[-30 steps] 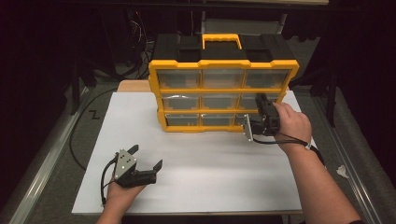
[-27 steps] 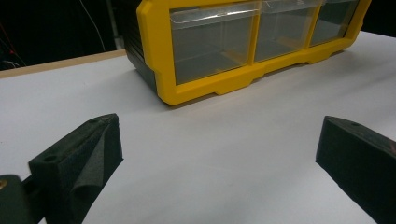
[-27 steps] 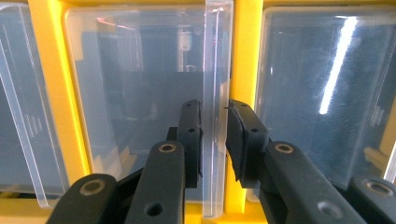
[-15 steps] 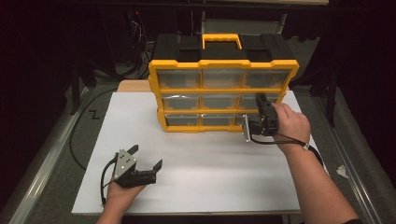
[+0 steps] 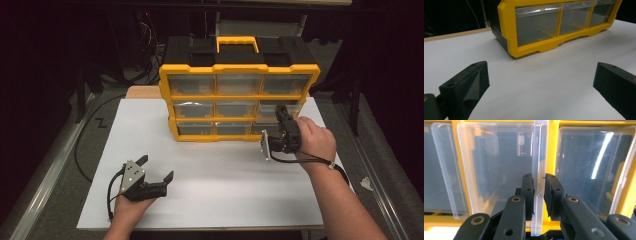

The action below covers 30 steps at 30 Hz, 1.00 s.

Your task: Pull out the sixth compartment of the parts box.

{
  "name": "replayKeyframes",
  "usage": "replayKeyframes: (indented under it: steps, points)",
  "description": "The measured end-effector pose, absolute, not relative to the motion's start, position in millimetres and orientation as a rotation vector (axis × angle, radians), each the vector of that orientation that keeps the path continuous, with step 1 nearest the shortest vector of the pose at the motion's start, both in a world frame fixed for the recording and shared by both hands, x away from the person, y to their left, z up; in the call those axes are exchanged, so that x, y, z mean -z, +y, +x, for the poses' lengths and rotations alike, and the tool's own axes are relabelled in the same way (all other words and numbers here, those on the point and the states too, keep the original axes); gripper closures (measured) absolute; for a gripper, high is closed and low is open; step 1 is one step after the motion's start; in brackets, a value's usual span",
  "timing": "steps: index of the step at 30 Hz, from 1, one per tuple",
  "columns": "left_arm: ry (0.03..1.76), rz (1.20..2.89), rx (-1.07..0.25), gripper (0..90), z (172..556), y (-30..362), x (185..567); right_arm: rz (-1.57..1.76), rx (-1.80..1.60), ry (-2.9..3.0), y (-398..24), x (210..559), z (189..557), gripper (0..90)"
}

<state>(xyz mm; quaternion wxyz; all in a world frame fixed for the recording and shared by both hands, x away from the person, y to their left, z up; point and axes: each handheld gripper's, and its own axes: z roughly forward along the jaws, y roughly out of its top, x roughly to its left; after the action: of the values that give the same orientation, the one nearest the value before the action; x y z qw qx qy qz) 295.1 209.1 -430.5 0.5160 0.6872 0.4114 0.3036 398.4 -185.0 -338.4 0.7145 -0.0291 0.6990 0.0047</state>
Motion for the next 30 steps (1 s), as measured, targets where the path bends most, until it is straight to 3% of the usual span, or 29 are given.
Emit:
replayKeyframes:
  steps: [30]
  points:
    - [0.985,1.639,-0.716,0.9,296,208,431,-0.085,-0.033,1.542,-194,340,342,80.7]
